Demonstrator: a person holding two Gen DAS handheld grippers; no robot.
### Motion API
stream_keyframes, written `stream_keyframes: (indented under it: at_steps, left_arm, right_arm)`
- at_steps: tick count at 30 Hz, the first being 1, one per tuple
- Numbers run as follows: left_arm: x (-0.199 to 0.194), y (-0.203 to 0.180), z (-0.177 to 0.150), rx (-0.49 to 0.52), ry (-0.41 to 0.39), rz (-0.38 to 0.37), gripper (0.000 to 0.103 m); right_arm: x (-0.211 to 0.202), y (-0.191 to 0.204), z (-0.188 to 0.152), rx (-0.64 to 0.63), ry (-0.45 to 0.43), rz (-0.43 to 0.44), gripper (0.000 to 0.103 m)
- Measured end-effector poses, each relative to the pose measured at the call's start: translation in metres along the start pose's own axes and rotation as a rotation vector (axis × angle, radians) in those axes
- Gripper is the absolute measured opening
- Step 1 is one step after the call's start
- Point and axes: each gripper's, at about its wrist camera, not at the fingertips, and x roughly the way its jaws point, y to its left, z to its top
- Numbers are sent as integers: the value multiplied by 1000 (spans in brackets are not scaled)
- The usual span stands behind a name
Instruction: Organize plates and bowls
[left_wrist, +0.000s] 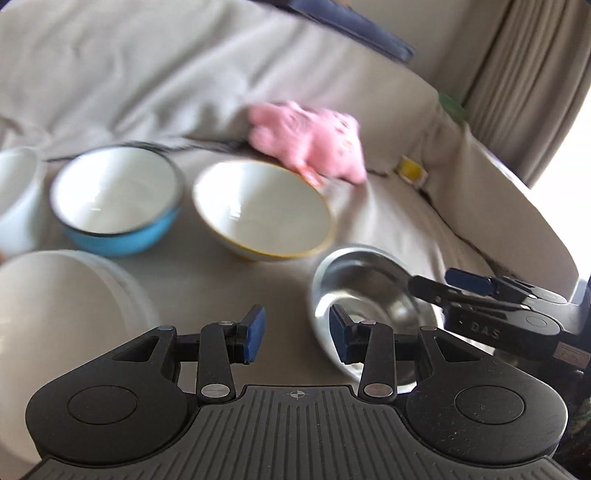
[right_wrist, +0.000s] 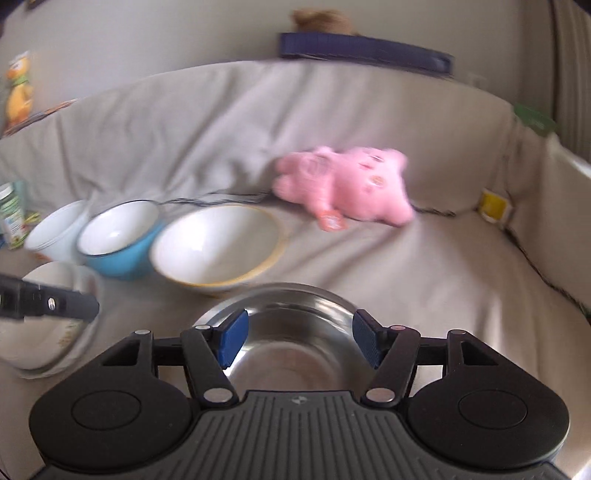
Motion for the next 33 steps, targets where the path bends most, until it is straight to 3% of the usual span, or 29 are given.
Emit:
stream_keyframes:
  at_steps: [6,14,17,18,19,25,33]
  left_arm:
    - [62,-12,-7,-84,108,66,42]
    - [98,-12,-23,-102,171,54,42]
    - [100,-18,-23,-65,149,73,28]
    - [98,-19,-23,-53,152,71,22]
    - [94,-21,-23,-46,156,79,23]
    - [61,-16,-28,-27,157,85,23]
    - [-11,20,-26,-32,89,91,23]
  right_arm:
    - [31,-53,-21,158,53,-19,63]
    - [74,-53,-45,255,144,56,61]
    - [75,-43,-51,238,135,52,49]
    - [72,-40,-53,232,132,57,41]
    - [69,-39,-55,242,135,71,38]
    - [47,-30,-58,302,127,123,38]
    - [6,32,-30,204,84,165,38]
